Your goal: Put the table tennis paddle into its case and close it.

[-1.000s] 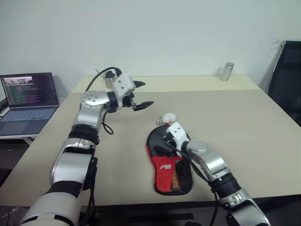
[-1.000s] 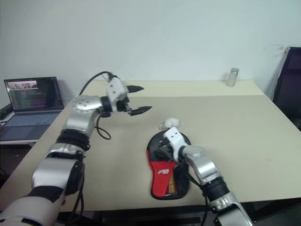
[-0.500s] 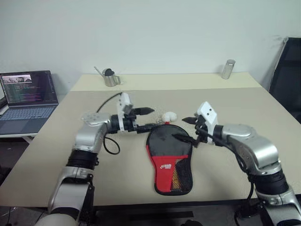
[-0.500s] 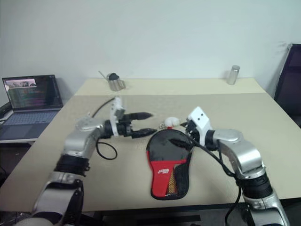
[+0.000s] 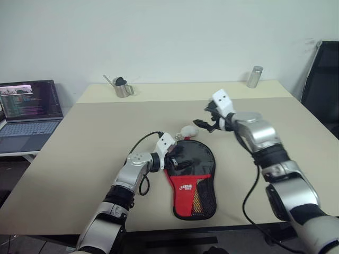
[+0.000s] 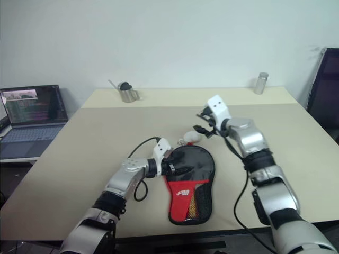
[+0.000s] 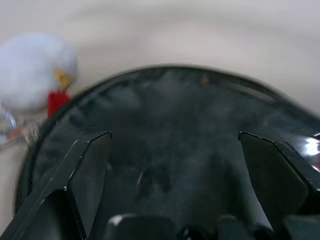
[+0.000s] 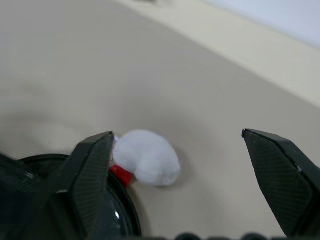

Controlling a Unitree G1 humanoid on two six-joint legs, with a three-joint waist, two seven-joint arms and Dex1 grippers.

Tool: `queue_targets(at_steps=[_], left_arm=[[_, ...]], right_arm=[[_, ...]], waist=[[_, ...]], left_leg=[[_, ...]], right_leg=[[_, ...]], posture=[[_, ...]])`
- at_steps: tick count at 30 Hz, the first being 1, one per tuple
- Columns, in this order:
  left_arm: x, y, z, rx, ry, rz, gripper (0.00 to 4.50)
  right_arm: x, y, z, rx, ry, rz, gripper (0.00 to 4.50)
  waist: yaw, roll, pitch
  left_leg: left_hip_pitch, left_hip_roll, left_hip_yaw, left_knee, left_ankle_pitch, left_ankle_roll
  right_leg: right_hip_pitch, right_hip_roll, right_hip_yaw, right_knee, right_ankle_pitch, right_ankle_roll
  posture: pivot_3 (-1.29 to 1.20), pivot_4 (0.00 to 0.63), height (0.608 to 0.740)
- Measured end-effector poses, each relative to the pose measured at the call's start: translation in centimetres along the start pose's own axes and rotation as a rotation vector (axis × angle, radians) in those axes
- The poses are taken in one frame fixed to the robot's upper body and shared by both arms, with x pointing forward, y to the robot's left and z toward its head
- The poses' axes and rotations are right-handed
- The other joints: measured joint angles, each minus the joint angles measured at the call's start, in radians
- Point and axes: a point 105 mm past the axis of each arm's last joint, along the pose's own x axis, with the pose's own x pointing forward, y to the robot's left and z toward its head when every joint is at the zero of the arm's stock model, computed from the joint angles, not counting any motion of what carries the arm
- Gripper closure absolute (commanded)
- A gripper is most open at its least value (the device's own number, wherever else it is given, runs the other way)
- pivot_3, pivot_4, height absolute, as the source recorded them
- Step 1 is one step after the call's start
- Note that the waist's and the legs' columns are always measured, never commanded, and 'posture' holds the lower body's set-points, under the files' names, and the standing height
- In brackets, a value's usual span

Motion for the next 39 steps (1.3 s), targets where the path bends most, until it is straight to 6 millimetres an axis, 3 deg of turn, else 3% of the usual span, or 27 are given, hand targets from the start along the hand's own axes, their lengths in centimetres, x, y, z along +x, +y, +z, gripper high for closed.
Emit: queue_targets(at_steps=[3, 8, 17, 29, 33, 39], left_arm=[[-0.1, 0.0, 0.1, 0.004, -0.007, 0.032, 0.06], [-0.6, -0.5, -0.1, 0.011, -0.011, 0.066, 0.06], [-1.9, -1.6, -0.7, -0.003, 0.007, 0.102, 0.06], [-2.3, -1.7, -0.8, -0.013, 0.025, 0.125, 0.06], [-2.5, -1.7, -0.9, -0.011, 0.025, 0.131, 0.0], [-2.6, -1.7, -0.9, -0.009, 0.026, 0.143, 0.0]], right_arm=[[2.1, 1.6, -2.2, 0.022, 0.066, 0.026, 0.0], [3.2, 2.7, -4.4, 0.014, 0.103, 0.018, 0.0], [3.7, 1.9, -4.3, 0.035, 0.073, -0.116, 0.0], [4.3, 2.6, -4.6, 0.098, 0.063, -0.175, 0.0], [4.5, 3.0, -4.5, 0.11, 0.058, -0.175, 0.95], [4.6, 3.2, -4.5, 0.1, 0.062, -0.17, 3.13]], waist=[[-0.001, 0.0, 0.0], [-0.004, 0.001, 0.0], [-0.018, 0.001, 0.0], [-0.023, 0.001, 0.0], [-0.023, 0.001, 0.0], [-0.023, 0.001, 0.0]], left_leg=[[0.0, 0.0, 0.0, 0.0, 0.0, 0.0], [0.0, 0.0, 0.0, 0.0, 0.0, 0.0], [0.001, 0.0, 0.0, 0.0, 0.0, 0.0], [0.001, 0.0, 0.0, 0.0, 0.0, 0.0], [0.001, 0.0, 0.0, 0.0, 0.0, 0.0], [0.001, 0.0, 0.0, 0.0, 0.0, 0.0]], right_leg=[[0.0, 0.0, 0.0, 0.0, 0.0, 0.0], [0.0, 0.0, 0.0, 0.0, 0.0, 0.0], [0.0, 0.0, 0.001, 0.002, 0.0, 0.0], [0.0, 0.0, 0.001, 0.002, 0.0, 0.0], [0.0, 0.0, 0.001, 0.002, 0.0, 0.0], [0.0, 0.0, 0.001, 0.002, 0.0, 0.0]], posture=[[0.0, 0.15, 0.74], [0.0, 0.15, 0.74], [0.0, 0.15, 0.74], [0.0, 0.15, 0.74], [0.0, 0.15, 0.74], [0.0, 0.15, 0.74]])
